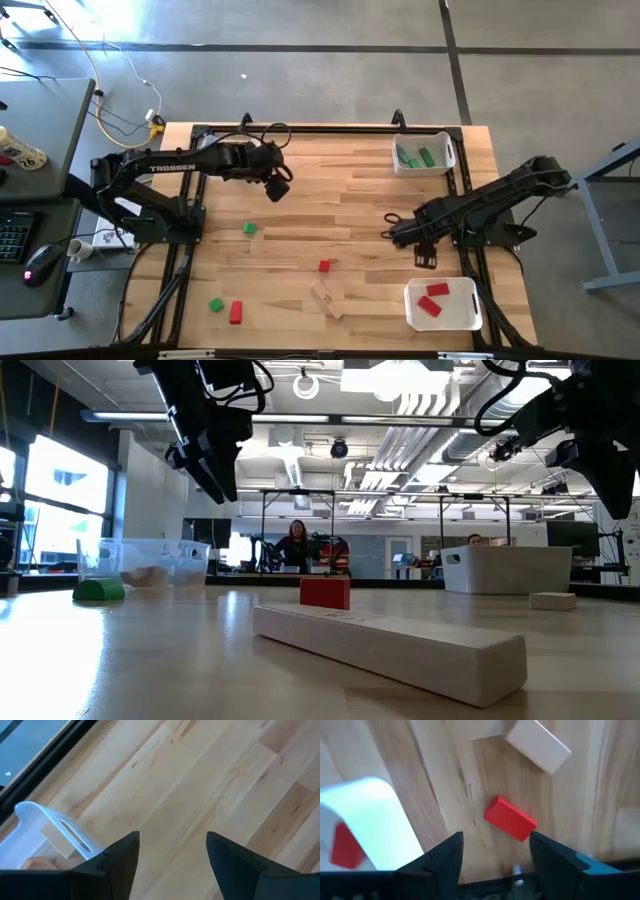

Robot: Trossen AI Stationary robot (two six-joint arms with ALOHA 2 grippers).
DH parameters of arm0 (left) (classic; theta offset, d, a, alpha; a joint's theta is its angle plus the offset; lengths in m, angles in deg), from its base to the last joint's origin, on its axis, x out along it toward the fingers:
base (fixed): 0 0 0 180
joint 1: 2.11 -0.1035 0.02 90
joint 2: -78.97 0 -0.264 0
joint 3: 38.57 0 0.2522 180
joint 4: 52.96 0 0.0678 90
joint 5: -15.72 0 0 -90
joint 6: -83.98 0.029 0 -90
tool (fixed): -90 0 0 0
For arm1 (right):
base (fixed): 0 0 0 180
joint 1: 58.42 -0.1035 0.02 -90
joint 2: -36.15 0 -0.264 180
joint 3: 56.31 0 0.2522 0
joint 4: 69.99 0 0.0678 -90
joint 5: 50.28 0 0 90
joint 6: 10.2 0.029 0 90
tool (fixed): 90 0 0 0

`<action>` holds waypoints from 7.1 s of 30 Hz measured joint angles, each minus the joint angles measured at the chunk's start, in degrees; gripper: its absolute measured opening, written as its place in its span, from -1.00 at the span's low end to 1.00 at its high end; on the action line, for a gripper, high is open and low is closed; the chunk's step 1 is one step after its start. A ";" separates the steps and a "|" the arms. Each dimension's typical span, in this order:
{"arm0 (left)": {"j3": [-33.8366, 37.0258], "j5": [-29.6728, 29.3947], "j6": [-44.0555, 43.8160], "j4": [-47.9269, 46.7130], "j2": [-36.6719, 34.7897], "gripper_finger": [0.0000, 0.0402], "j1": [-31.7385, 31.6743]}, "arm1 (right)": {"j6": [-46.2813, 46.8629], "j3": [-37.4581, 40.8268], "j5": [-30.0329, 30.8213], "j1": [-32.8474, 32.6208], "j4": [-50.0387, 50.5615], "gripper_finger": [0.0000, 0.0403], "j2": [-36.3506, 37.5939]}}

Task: Sort & place blocks by color
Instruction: Put the red block into the white bin, then put the green block into the gray bin

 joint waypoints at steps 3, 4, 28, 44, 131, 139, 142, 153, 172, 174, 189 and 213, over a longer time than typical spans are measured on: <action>0.00 0.08 -2.86 0.02 0.00 0.09 0.83 | -6.42 0.00 1.73 -0.80 -0.02 0.14 0.00; 0.00 0.04 -3.73 0.00 0.00 0.09 1.13 | -8.01 0.04 2.51 -1.12 -0.06 0.17 0.00; 0.02 -2.72 -7.17 0.28 0.00 0.09 4.37 | -19.14 14.07 4.33 -5.96 -10.03 0.23 0.04; 0.02 -2.94 -8.01 1.68 0.00 0.09 4.37 | -17.36 14.47 6.16 -5.92 -10.59 0.23 -10.80; 0.04 2.73 -22.76 0.82 0.00 0.09 23.98 | 70.32 -21.64 8.86 -41.65 3.19 -0.85 -22.15; 0.04 3.70 -33.11 -1.63 0.00 0.09 30.53 | 69.94 -21.64 8.43 -43.23 3.26 -0.85 -27.56; 0.04 3.88 -37.50 -2.55 0.00 0.09 33.07 | 69.22 -21.64 6.86 -43.23 3.36 -0.85 -29.18; 0.04 6.38 -54.21 -12.13 0.00 0.09 43.32 | 65.76 -21.64 5.62 -43.05 3.58 -0.44 -30.62; 0.04 11.54 -85.16 -15.47 0.02 0.09 64.05 | 64.68 -27.62 18.80 -41.50 15.10 -0.16 -23.14; 0.04 12.97 -86.51 -15.49 0.04 0.09 65.98 | 64.08 -27.91 20.44 -40.54 16.57 -0.16 -21.77; 0.05 16.82 -88.77 -13.02 10.27 0.09 72.00 | 49.20 -27.74 23.48 -32.43 19.12 -0.16 -17.35; 0.07 23.18 -85.80 -7.41 22.88 0.06 71.36 | 44.07 -27.69 24.29 -29.52 19.06 -0.16 -17.35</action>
